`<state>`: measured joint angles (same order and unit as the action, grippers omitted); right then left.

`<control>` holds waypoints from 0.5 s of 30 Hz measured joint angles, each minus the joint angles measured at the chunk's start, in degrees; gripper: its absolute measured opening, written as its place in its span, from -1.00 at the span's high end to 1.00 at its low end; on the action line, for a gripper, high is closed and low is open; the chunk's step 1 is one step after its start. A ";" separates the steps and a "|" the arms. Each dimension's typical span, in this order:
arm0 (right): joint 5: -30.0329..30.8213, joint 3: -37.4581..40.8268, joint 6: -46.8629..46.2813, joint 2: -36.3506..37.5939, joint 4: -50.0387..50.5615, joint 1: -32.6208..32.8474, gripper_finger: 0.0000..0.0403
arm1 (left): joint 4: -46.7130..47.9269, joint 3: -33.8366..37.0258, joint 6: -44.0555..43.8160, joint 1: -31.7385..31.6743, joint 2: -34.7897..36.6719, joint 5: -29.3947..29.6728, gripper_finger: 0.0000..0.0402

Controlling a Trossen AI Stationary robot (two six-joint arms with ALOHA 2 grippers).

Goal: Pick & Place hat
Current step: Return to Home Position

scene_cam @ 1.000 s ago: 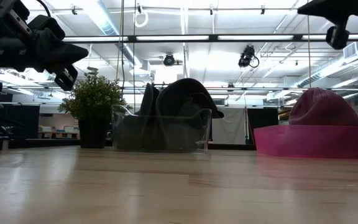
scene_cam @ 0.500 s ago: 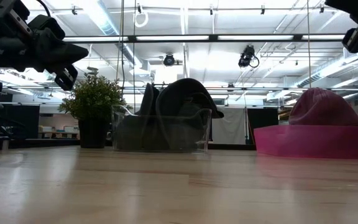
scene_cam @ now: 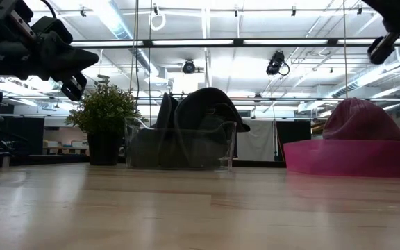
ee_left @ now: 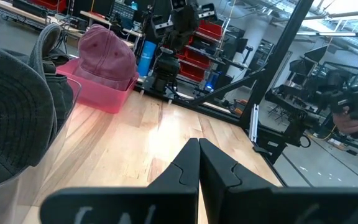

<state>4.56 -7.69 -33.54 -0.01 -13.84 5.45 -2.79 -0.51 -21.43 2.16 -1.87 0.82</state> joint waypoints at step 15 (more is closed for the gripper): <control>-2.56 6.47 8.99 0.02 -2.42 0.02 1.00 | 0.02 0.00 0.04 -0.01 0.00 -0.02 0.99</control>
<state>1.99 -1.21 -24.55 0.01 -16.25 5.48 -2.76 -0.51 -21.39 2.15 -1.87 0.80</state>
